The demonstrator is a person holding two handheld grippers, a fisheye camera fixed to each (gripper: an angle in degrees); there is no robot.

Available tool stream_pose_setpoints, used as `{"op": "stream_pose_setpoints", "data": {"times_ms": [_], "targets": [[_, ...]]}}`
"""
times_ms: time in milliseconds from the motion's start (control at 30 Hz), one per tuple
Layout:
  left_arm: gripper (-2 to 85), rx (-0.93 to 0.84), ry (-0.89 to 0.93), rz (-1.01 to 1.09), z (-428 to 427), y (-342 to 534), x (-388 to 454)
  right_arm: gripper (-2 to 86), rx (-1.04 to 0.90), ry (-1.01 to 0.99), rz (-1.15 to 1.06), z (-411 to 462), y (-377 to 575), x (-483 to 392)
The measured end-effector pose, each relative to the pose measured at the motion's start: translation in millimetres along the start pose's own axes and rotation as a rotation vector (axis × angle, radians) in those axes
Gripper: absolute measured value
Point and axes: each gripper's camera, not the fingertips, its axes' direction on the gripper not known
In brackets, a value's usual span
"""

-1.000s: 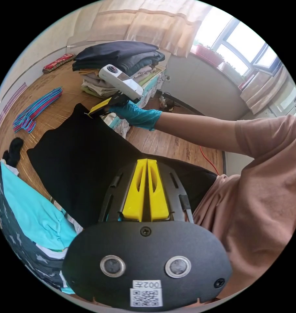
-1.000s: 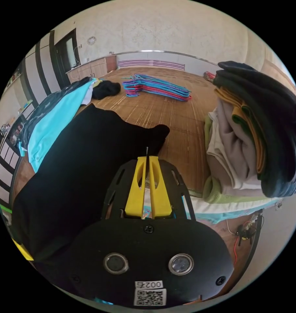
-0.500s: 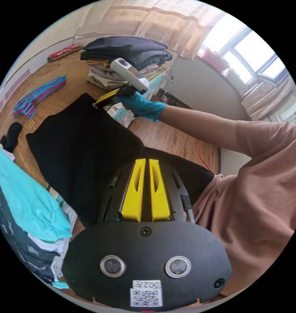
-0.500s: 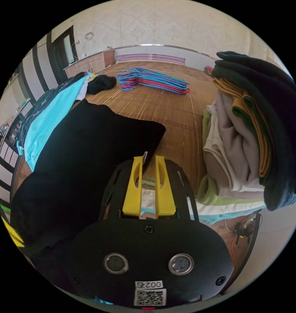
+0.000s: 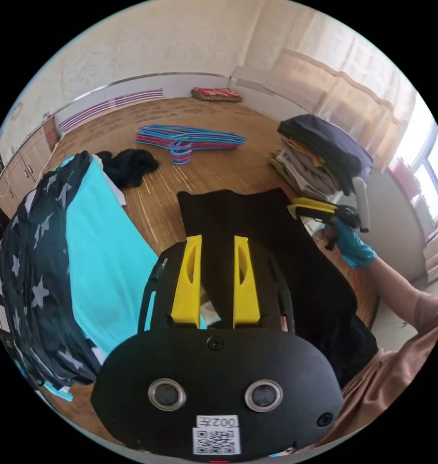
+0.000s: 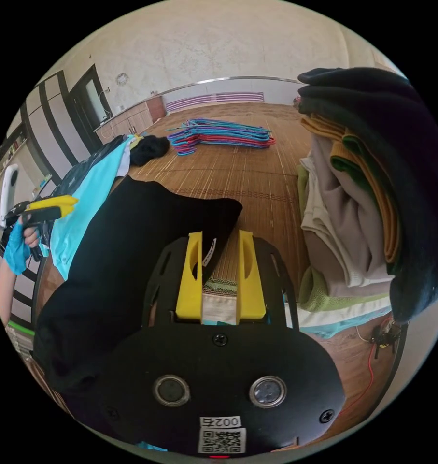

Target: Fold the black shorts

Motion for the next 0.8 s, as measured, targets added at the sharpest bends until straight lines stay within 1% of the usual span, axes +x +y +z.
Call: {"op": "stream_pose_setpoints", "data": {"times_ms": [67,267,367,467,567,633,733,800], "targets": [[7.2,-0.041,-0.043,-0.044,19.2,-19.8,-12.0,10.8,-0.014,0.001,0.006,3.0,-2.2,1.5],[7.1,-0.072,0.011,-0.045,72.6,-62.3,-40.0,9.5,-0.055,-0.061,-0.053,9.7,-3.9,1.4],[5.9,-0.088,-0.020,-0.006,89.8,-73.1,-49.0,7.4,-0.040,-0.051,-0.081,7.0,-2.2,0.0],[1.4,-0.061,0.009,0.086,90.9,-77.8,-50.9,1.7,-0.001,-0.027,-0.118,0.1,0.8,-3.6],[-0.4,0.016,0.067,0.189,71.7,-74.8,-44.8,-0.2,0.043,0.012,-0.155,-10.8,7.9,-8.6],[-0.7,0.032,0.161,0.320,56.2,-65.7,-35.0,-0.6,0.075,0.053,-0.148,-18.5,16.0,-9.7],[-0.9,-0.024,0.256,0.447,51.6,-49.9,-27.1,-0.9,0.086,0.096,-0.122,-24.6,31.8,-8.7],[-1.0,-0.060,0.294,0.490,53.1,-42.1,-26.6,-0.9,0.079,0.129,-0.128,-25.5,42.1,-9.1]]}}
